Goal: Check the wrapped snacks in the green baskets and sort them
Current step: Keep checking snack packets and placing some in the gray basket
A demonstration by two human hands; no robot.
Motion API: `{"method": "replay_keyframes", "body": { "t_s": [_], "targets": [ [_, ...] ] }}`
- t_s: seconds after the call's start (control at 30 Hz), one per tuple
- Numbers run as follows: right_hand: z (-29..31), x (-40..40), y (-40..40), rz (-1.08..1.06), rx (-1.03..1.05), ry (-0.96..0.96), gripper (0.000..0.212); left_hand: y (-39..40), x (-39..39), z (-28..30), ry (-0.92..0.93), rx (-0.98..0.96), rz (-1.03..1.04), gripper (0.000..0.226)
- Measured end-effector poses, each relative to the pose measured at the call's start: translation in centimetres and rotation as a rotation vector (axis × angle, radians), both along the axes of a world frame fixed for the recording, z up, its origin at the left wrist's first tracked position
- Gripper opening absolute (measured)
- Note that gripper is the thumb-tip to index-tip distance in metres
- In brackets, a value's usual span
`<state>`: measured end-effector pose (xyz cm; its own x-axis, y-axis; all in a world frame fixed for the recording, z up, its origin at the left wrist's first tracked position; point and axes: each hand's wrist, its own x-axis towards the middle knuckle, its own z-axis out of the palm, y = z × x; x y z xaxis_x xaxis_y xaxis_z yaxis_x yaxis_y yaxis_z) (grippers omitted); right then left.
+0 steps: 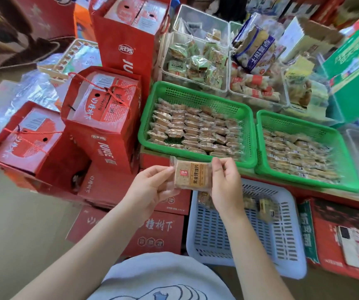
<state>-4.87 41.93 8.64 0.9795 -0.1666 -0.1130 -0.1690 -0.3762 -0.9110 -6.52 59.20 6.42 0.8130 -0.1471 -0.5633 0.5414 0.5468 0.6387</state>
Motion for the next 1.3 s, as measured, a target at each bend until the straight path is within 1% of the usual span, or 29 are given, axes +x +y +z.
{"method": "replay_keyframes", "body": {
  "t_s": [0.1, 0.13, 0.17, 0.23, 0.3, 0.37, 0.43, 0.5, 0.53, 0.6, 0.63, 0.7, 0.77, 0.83, 0.9, 1.07, 1.13, 1.2, 1.23, 1.3],
  "targets": [
    [-0.1, -0.6, -0.3, 0.005, -0.008, 0.043, 0.030, 0.3, -0.9, 0.6, -0.066, 0.009, 0.002, 0.009],
    [-0.3, -0.8, -0.5, 0.025, -0.013, 0.078, 0.031, 0.4, -1.3, 0.8, -0.105, 0.058, -0.006, 0.010],
    [-0.5, -1.1, -0.7, 0.052, -0.026, 0.113, 0.031, 0.5, -1.6, 0.9, -0.154, 0.153, -0.018, 0.014],
    [-0.7, -1.5, -1.0, 0.100, -0.061, 0.155, 0.027, 0.7, -2.1, 1.0, -0.270, 0.408, -0.042, 0.015],
    [-0.2, -2.0, -1.0, 0.123, -0.070, 0.131, 0.020, 1.0, -2.4, 1.3, -0.395, 0.663, -0.065, 0.010],
    [1.0, -2.5, -0.7, 0.197, 0.003, 0.089, 0.020, 1.2, -2.6, 1.3, -0.563, 0.867, -0.139, 0.008],
    [2.1, -3.1, -0.2, 0.325, 0.106, 0.133, 0.020, 1.2, -2.9, 1.2, -0.704, 0.988, -0.223, 0.008],
    [2.6, -3.4, 0.3, 0.399, 0.117, 0.174, 0.014, 1.0, -3.3, 1.1, -0.790, 1.076, -0.235, 0.007],
    [2.6, -3.5, 0.4, 0.404, 0.099, 0.166, 0.010, 0.9, -3.4, 1.1, -0.810, 1.086, -0.208, 0.006],
    [2.4, -3.6, 0.5, 0.369, 0.106, 0.143, 0.010, 0.5, -3.7, 1.3, -0.776, 1.032, -0.128, 0.006],
    [2.3, -3.7, 0.5, 0.341, 0.119, 0.135, 0.010, 0.4, -3.9, 1.4, -0.705, 0.967, -0.090, 0.007],
    [2.1, -3.9, 0.4, 0.282, 0.157, 0.129, 0.011, 0.4, -4.0, 1.6, -0.476, 0.749, -0.059, 0.005],
    [1.8, -3.9, 0.4, 0.189, 0.214, 0.138, 0.013, 0.6, -4.1, 1.5, -0.273, 0.483, -0.095, 0.015],
    [1.6, -4.0, 0.3, 0.125, 0.249, 0.157, 0.013, 0.7, -4.2, 1.3, -0.211, 0.367, -0.102, 0.016],
    [1.6, -4.1, 0.3, 0.121, 0.255, 0.151, 0.013, 0.8, -4.3, 1.4, -0.196, 0.322, -0.076, 0.013],
    [2.1, -3.9, -0.1, 0.116, 0.289, 0.175, 0.022, 0.8, -4.4, 1.1, -0.165, 0.270, -0.099, 0.021],
    [2.1, -3.8, -0.2, 0.100, 0.316, 0.189, 0.024, 0.6, -4.5, 1.1, -0.169, 0.268, -0.113, 0.021],
    [2.0, -3.7, -0.1, 0.085, 0.323, 0.192, 0.024, 0.3, -4.6, 1.2, -0.211, 0.307, -0.170, 0.020],
    [1.9, -3.7, 0.0, 0.083, 0.327, 0.196, 0.024, 0.2, -4.6, 1.4, -0.230, 0.339, -0.219, 0.025],
    [1.5, -3.6, 0.2, 0.080, 0.343, 0.211, 0.021, 0.0, -4.5, 1.4, -0.239, 0.369, -0.285, 0.045]
  ]
}}
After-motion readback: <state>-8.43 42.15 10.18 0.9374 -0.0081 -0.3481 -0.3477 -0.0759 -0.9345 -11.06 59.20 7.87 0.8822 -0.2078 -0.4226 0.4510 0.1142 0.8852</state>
